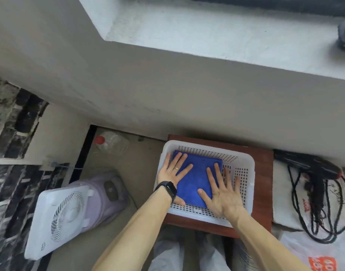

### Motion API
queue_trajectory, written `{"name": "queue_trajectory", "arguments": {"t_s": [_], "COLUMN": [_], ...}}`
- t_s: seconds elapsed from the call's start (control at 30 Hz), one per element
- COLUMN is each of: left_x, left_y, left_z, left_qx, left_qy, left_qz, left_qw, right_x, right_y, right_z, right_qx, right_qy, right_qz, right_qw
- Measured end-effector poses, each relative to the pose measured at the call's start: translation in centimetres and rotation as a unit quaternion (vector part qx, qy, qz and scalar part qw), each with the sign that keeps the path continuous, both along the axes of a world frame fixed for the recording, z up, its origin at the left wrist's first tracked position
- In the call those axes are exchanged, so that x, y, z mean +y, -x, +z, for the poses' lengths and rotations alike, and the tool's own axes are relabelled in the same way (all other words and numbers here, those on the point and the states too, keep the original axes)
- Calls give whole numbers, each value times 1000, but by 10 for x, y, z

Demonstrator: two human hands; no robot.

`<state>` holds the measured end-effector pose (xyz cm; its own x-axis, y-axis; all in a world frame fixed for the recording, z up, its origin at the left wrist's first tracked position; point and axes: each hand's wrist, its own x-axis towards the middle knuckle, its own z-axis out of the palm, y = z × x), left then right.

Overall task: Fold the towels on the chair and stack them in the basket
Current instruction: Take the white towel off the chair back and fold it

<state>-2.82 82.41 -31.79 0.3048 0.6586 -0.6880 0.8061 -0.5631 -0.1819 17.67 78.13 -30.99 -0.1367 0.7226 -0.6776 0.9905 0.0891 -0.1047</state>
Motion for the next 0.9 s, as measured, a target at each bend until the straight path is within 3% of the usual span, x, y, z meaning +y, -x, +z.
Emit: {"name": "queue_trajectory", "arguments": {"t_s": [0.1, 0.17, 0.23, 0.3, 0.37, 0.47, 0.6, 0.7, 0.9], "left_x": [-2, -16, -40, -70, -110, -188, -310, -405, -587], "left_y": [-5, -11, -16, -16, -8, 18, 63, 90, 104], "left_z": [16, 39, 62, 84, 105, 134, 181, 219, 271], "left_qx": [10, -20, -73, -120, -181, -216, -234, -189, -113], "left_qy": [-3, -19, -27, -47, -76, -131, -229, -297, -427], "left_qz": [-7, 29, 109, 242, 397, 582, 743, 810, 851], "left_qw": [1000, 999, 991, 962, 897, 773, 584, 469, 284], "right_x": [12, 15, 11, 3, -7, -23, -64, -116, -282], "right_y": [-2, -8, -13, -12, -1, 41, 128, 203, 314], "right_z": [20, 44, 67, 87, 108, 145, 194, 227, 284], "right_qx": [-6, 8, 39, 84, 140, 246, 402, 439, 476], "right_qy": [31, 0, -45, -99, -135, -153, -166, -151, -90], "right_qz": [28, 56, 73, 113, 161, 222, 356, 460, 601], "right_qw": [999, 998, 996, 985, 968, 931, 827, 757, 636]}}
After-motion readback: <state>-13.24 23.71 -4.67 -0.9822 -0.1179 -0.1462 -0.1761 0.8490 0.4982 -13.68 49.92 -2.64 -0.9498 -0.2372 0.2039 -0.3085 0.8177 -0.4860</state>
